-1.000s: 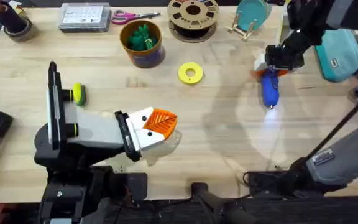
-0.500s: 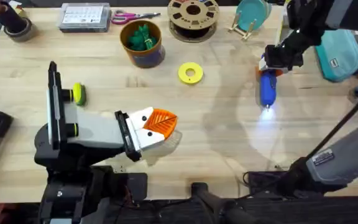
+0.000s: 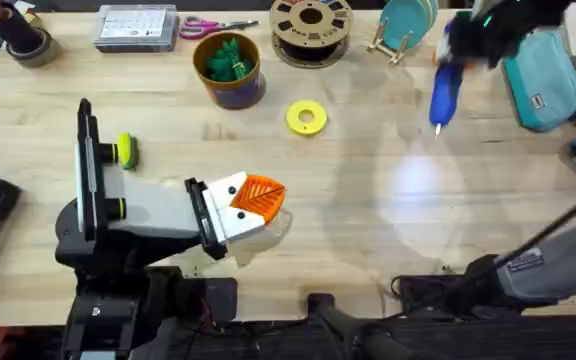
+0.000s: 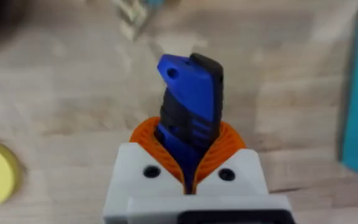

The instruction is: Pick up the gripper from the table and insert it into the empty holder that is missing its gripper. Then pick up a screw, insert it into the mounting hole, and use the screwdriver to tighten it. Finally, clean up the table by picking up the vegetable and placing it into the bucket.

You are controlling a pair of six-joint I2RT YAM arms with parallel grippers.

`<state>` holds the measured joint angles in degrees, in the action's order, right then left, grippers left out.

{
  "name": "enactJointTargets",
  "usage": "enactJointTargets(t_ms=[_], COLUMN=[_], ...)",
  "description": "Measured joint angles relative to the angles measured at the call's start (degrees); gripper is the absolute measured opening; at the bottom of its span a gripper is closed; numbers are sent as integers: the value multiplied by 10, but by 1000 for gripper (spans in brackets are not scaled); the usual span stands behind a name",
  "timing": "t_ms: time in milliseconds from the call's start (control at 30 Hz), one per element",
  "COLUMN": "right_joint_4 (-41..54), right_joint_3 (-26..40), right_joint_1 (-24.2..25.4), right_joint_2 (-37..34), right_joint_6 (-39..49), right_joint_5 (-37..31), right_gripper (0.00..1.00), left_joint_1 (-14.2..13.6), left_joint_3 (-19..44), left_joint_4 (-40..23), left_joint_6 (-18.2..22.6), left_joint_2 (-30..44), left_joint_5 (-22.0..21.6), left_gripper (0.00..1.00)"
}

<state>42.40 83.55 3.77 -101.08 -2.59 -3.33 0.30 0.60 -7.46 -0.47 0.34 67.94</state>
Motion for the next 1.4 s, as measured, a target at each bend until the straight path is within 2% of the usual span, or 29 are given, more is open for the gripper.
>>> enactJointTargets(t_ms=[267, 633, 900, 1167, 1400], right_joint_4=[-43, -190, -305, -385, -446], right_joint_3=[110, 182, 188, 188, 185], right_joint_1=[-33, -150, -206, -210, -214], right_joint_2=[44, 43, 45, 69, 76], right_joint_6=[0, 26, 21, -28, -62], right_joint_5=[0, 14, 155, 326, 426], right_gripper=[26, 26, 25, 25, 25], left_joint_1=[0, 0, 0, 0, 0], left_joint_3=[0, 0, 0, 0, 0], left_joint_4=[0, 0, 0, 0, 0], left_joint_6=[0, 0, 0, 0, 0], left_joint_2=[0, 0, 0, 0, 0], left_joint_5=[0, 0, 0, 0, 0], left_gripper=[3, 3, 3, 3, 3])
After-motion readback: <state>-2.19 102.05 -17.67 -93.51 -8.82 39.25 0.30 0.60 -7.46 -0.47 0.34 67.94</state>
